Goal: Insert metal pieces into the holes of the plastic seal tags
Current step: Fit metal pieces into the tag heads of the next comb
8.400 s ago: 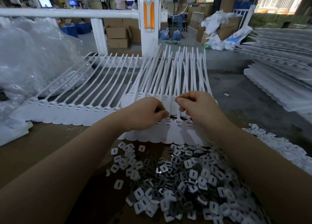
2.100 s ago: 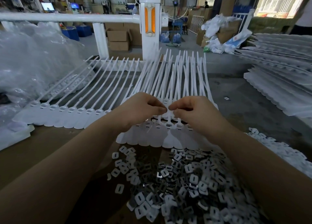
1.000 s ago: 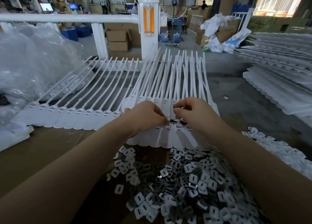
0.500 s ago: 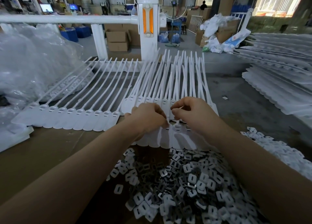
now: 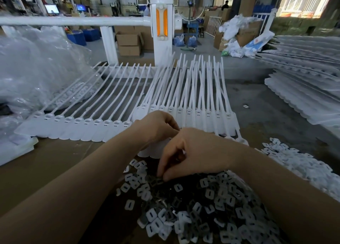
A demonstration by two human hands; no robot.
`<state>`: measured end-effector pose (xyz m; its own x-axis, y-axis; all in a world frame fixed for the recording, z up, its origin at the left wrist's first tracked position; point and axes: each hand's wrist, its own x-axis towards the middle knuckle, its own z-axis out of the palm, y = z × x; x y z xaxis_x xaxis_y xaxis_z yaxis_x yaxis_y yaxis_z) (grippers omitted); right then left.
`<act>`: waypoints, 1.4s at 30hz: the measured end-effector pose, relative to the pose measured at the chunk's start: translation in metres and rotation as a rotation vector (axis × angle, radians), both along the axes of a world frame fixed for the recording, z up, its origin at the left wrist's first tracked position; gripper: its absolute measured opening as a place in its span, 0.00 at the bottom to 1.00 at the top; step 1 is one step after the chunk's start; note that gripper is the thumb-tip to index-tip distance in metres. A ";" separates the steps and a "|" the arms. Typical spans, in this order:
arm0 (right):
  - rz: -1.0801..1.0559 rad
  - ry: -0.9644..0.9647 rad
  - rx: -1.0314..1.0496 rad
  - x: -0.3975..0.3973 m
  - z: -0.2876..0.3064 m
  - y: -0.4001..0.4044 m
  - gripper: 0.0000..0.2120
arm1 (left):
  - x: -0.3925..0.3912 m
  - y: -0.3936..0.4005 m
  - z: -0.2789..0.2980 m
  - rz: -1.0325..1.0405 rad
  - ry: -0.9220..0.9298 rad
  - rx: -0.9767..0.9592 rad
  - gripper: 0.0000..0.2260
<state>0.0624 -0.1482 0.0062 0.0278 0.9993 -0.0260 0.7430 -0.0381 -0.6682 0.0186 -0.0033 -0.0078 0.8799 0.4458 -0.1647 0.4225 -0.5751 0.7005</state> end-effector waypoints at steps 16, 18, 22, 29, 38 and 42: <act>-0.004 -0.113 -0.063 -0.009 -0.005 0.004 0.05 | 0.002 0.002 -0.003 -0.017 -0.007 0.098 0.08; -0.017 -0.071 -0.049 -0.008 -0.004 0.004 0.03 | 0.003 0.003 -0.004 -0.015 -0.005 0.095 0.07; -0.137 -0.007 0.021 0.002 -0.002 0.002 0.02 | 0.002 0.005 -0.004 -0.004 0.021 0.081 0.06; -0.615 0.137 0.289 0.038 -0.006 -0.007 0.06 | -0.001 0.006 -0.005 -0.057 -0.049 0.060 0.05; -0.785 0.039 0.460 0.044 -0.016 -0.003 0.13 | 0.001 0.000 -0.001 -0.140 -0.270 -0.052 0.07; -0.770 0.009 0.462 0.041 -0.015 -0.002 0.13 | -0.002 0.002 -0.001 -0.105 -0.281 -0.161 0.07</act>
